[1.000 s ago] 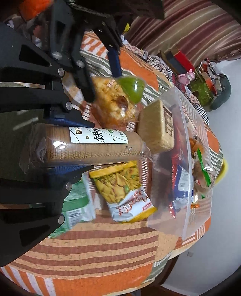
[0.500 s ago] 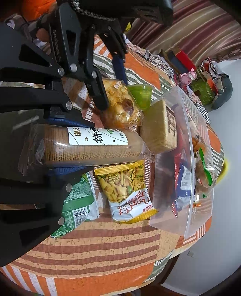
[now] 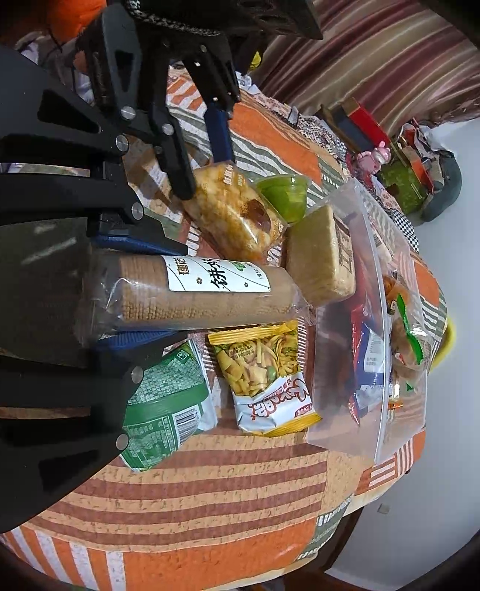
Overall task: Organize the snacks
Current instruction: 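Carry the pastry bag and cracker roll into the clear box and open both grippers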
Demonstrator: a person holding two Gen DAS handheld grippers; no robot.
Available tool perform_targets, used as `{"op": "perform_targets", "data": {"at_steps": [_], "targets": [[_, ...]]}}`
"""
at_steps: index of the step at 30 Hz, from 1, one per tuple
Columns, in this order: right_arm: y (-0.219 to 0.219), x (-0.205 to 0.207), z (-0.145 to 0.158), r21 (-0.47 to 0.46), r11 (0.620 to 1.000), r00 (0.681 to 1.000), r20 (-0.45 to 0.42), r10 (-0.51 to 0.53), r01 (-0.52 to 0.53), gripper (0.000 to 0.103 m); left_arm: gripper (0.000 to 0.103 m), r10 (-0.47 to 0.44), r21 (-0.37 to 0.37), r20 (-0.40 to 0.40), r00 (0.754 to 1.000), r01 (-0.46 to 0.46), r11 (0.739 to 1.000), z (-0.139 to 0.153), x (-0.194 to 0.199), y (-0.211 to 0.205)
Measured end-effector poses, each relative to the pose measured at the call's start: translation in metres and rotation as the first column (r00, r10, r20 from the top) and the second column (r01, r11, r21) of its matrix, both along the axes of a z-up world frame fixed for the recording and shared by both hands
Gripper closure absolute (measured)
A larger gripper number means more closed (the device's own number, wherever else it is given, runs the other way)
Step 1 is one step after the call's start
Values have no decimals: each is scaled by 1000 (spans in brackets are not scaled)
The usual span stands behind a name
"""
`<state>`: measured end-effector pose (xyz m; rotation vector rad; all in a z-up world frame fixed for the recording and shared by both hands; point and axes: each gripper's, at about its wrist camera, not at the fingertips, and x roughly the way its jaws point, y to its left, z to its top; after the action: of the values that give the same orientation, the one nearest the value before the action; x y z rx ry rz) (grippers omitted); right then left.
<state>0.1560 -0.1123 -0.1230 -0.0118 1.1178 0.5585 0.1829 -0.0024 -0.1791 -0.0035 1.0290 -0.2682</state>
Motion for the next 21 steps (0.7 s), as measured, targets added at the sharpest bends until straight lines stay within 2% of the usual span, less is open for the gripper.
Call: {"op": "perform_targets", "data": {"at_steps": [9,12,15,19,21], "targets": [[13,16,-2,-17,1000,1000,16,6,-6,67,46,-14,6,48,999,14,1000,9,23,-5],[13,23,-6,-15,1000,1000,11,-7,7,67,47,-19,2,34,999,19,1000,4,34,-6],[10,29,-8,0,1000,1000,5,-14,14,67,47,-21,-38,1,1000,21,999,-5,42,-2],[9,31,-8,0,1000,1000,22,-16,16,67,47,1,-22,-6,1000,-2,1000,-14,44,-1],[11,31,-8,-6,1000,999,34,-14,15,68,52,17,-15,-15,1000,-18,1000,-21,46,-3]]}}
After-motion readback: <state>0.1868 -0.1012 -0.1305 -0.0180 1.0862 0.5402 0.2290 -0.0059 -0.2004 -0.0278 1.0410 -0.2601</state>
